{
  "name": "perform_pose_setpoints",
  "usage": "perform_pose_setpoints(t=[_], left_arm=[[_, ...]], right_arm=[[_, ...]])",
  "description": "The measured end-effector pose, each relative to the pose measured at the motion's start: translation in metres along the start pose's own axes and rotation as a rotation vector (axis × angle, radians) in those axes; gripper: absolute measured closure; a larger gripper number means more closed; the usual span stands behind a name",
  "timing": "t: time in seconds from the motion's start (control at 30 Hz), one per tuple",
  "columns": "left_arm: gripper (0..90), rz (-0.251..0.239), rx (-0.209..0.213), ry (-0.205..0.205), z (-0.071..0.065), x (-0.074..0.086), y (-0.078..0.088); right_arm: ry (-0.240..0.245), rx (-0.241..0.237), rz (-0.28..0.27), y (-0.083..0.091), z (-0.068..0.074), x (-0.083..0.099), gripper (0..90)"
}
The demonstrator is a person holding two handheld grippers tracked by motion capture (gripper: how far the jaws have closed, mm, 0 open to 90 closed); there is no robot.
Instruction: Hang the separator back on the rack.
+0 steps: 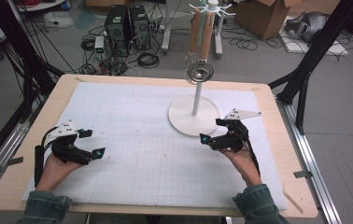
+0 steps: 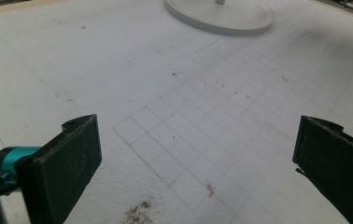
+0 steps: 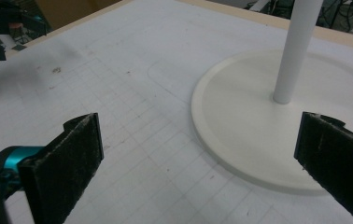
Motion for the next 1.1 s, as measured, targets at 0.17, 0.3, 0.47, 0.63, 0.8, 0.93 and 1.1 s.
perform_pose_setpoints(t=[0.17, 0.3, 0.47, 0.63, 0.8, 0.93, 1.1], left_arm=[[1.7, 0.002, 0.004, 0.001, 0.0, 0.001, -0.001], [1.7, 0.007, 0.003, 0.001, 0.0, 0.004, -0.002], [1.7, 0.013, 0.0, 0.004, 0.0, 0.006, -0.003], [1.7, 0.023, 0.001, 0.003, -0.001, 0.011, -0.004], [1.7, 0.036, 0.001, 0.003, -0.004, 0.015, -0.005], [1.7, 0.039, -0.005, -0.001, -0.004, 0.018, -0.004], [1.7, 0.043, -0.006, 0.005, -0.005, 0.021, -0.003]], right_arm=[[-0.007, 0.009, 0.003, 0.002, -0.002, 0.011, 0.1], [-0.019, 0.023, 0.009, 0.006, -0.004, 0.019, 0.1], [-0.031, 0.029, 0.002, 0.01, -0.005, 0.029, 0.2], [-0.029, 0.041, 0.008, 0.016, -0.006, 0.04, 0.1], [-0.044, 0.052, 0.001, 0.022, -0.007, 0.049, 0.1], [-0.05, 0.06, -0.008, 0.027, -0.009, 0.056, 0.1], [-0.061, 0.071, -0.002, 0.032, -0.009, 0.065, 0.1]])
Point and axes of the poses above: each handheld gripper's, and its own axes: y roughly backward along the jaws, x roughly out of its underside, z roughly to its left, the point moved 10 cm from there along -y, roughly forward along the jaws, and after that the axes turned 1 degree about y, right-handed, at the moved point
